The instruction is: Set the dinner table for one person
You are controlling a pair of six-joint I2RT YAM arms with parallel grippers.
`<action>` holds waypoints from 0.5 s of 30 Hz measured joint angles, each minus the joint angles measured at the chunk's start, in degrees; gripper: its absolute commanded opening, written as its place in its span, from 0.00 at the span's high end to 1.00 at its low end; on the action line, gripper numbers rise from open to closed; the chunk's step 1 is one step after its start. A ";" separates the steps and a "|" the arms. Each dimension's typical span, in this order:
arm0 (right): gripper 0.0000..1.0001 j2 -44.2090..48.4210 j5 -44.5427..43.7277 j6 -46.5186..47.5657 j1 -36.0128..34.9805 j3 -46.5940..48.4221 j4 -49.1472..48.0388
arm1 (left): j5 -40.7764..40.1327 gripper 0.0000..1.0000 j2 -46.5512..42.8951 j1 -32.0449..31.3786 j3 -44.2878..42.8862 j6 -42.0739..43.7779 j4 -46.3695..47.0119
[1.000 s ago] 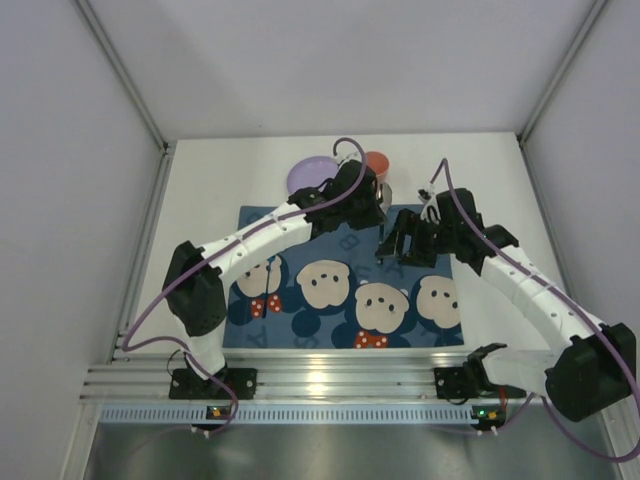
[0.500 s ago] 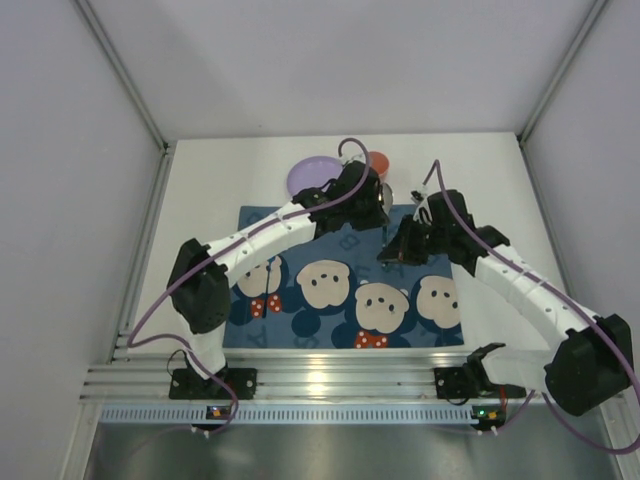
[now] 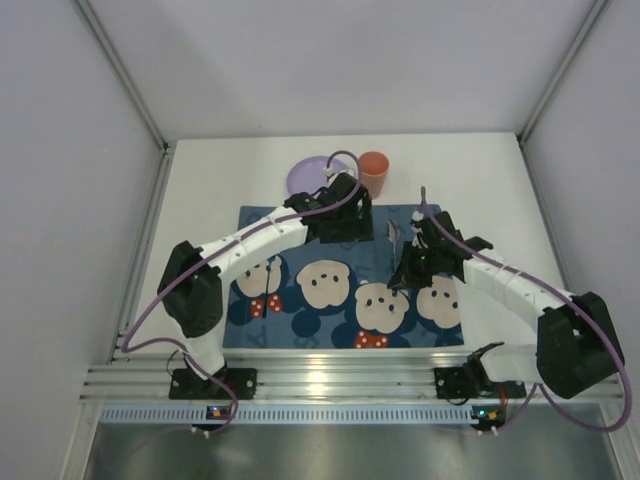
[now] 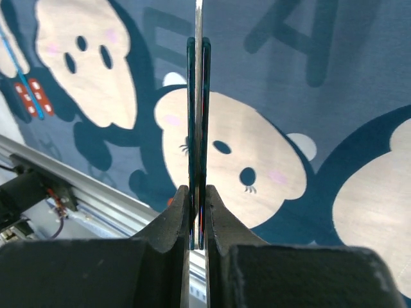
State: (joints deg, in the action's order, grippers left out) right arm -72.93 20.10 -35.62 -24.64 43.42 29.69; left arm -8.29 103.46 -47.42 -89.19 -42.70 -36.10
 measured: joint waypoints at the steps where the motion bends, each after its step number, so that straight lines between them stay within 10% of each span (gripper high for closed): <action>1: 1.00 -0.68 -0.24 0.24 0.11 -0.17 0.04 | -0.35 0.18 -0.96 0.44 1.16 0.04 -0.42; 15: 1.00 -7.89 -2.91 4.72 1.84 -0.31 -0.07 | -2.54 0.19 -10.23 4.28 11.28 0.04 -1.07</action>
State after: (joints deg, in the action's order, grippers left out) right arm -80.82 17.19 -30.89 -22.81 43.11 29.63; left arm -10.83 93.23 -43.13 -77.91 -42.65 -37.17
